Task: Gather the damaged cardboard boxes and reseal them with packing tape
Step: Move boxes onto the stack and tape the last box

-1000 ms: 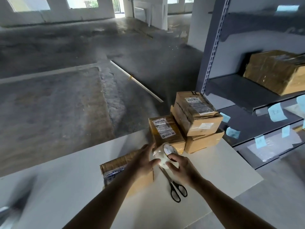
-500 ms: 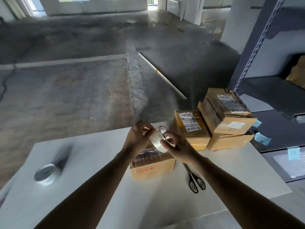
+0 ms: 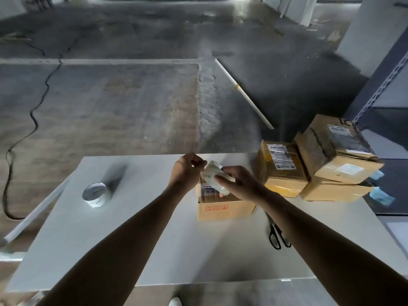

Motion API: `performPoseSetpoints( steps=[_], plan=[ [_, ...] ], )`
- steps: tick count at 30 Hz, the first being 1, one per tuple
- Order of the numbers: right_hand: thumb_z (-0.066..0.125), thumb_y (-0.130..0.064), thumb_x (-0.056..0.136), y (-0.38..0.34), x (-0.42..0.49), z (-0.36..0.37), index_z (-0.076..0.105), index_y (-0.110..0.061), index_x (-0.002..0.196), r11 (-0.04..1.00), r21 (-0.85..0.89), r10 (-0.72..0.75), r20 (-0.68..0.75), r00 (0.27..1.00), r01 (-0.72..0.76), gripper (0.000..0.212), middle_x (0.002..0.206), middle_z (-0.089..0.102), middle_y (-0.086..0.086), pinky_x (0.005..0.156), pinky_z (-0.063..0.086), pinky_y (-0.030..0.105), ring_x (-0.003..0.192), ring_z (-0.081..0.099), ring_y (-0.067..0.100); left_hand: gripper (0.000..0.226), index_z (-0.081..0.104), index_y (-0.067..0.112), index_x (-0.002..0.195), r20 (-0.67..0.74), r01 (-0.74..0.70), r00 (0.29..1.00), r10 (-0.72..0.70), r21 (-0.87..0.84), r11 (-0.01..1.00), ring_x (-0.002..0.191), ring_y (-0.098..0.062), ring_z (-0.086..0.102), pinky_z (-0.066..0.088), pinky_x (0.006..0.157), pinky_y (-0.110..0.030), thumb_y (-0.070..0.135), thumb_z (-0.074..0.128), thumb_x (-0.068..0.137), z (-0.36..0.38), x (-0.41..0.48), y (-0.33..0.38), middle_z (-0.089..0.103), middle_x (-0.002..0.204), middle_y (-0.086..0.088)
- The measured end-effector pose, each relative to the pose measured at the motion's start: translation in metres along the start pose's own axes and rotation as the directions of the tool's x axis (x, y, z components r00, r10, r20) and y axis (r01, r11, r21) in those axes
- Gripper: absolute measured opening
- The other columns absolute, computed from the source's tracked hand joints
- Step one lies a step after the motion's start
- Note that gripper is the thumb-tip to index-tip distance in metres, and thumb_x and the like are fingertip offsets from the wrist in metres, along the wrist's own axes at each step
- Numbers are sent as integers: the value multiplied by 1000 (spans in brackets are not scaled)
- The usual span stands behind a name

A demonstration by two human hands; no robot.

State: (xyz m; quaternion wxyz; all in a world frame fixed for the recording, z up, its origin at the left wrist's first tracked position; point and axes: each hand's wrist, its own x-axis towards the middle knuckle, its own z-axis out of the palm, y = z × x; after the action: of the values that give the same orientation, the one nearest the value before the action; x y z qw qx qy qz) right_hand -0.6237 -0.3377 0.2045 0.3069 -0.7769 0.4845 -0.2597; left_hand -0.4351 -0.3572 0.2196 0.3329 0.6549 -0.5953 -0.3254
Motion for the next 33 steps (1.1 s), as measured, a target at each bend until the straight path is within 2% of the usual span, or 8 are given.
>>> performPoseSetpoints(
  steps=[5, 10, 12, 17, 20, 25, 28, 33],
  plan=[
    [50, -43, 94, -13, 4, -6, 68, -1, 101, 998, -10, -62, 26, 998, 62, 46, 86, 70, 14, 57, 54, 42, 73, 68, 21, 13, 67, 14, 87, 25, 47, 999, -46, -21, 999, 80, -23, 66, 50, 66, -31, 24, 63, 94, -3, 0, -8, 69, 78, 2],
    [49, -44, 94, -17, 8, -9, 68, -2, 97, 999, -39, -25, 46, 999, 27, 47, 86, 70, 13, 56, 55, 45, 73, 68, 19, 13, 63, 10, 90, 43, 91, 995, -89, -59, 994, 82, -22, 70, 55, 71, -39, 22, 62, 96, -6, 3, -7, 72, 89, -7],
    [49, -44, 94, -19, 10, -11, 68, -2, 92, 998, -60, -15, 53, 998, 19, 46, 85, 70, 13, 55, 54, 44, 71, 68, 20, 12, 61, 13, 87, 49, 101, 994, -98, -71, 992, 81, -20, 72, 54, 66, -37, 22, 62, 96, -7, 2, -7, 73, 88, -6],
    [52, -45, 95, -22, 17, -16, 66, -10, 87, 997, -74, 13, 101, 995, -5, 39, 81, 71, 8, 51, 51, 31, 65, 69, 15, 16, 61, 10, 90, 22, 111, 994, -110, -29, 993, 60, -14, 58, 36, 45, -22, 24, 60, 97, -13, 0, -6, 75, 82, -5],
    [55, -43, 99, -15, 18, -17, 67, -6, 93, 992, -94, 99, 127, 987, -87, 39, 81, 73, 9, 51, 57, 30, 60, 71, 14, 15, 62, 9, 90, 4, 105, 994, -105, -54, 993, 66, -10, 64, 37, 47, -21, 22, 59, 97, -20, -3, -6, 73, 82, -7],
    [58, -49, 96, -16, 23, -17, 58, -22, 83, 962, -227, 185, 128, 974, -153, 30, 72, 65, -6, 46, 46, 16, 56, 69, 9, 16, 64, 8, 90, -39, 125, 991, -128, -69, 990, 65, -9, 62, 39, 51, -21, 21, 60, 97, -24, -6, -11, 70, 75, -5],
    [60, -60, 90, -17, 26, -18, 54, -22, 73, 908, -376, 224, 62, 973, -186, 42, 63, 57, -12, 45, 39, 16, 49, 60, 5, 14, 65, 9, 90, -43, 140, 989, -144, -94, 986, 69, -15, 65, 42, 53, -22, 20, 61, 96, -29, -6, -19, 69, 76, -3],
    [65, -69, 79, -19, 34, -18, 41, -23, 56, 840, -522, 150, -42, 988, -150, 57, 56, 41, -14, 50, 26, 18, 48, 37, -2, 17, 67, 7, 85, -69, 232, 966, -248, -191, 954, 70, -19, 66, 49, 59, -24, 19, 63, 95, -28, -5, -34, 69, 76, -5]
  ],
)
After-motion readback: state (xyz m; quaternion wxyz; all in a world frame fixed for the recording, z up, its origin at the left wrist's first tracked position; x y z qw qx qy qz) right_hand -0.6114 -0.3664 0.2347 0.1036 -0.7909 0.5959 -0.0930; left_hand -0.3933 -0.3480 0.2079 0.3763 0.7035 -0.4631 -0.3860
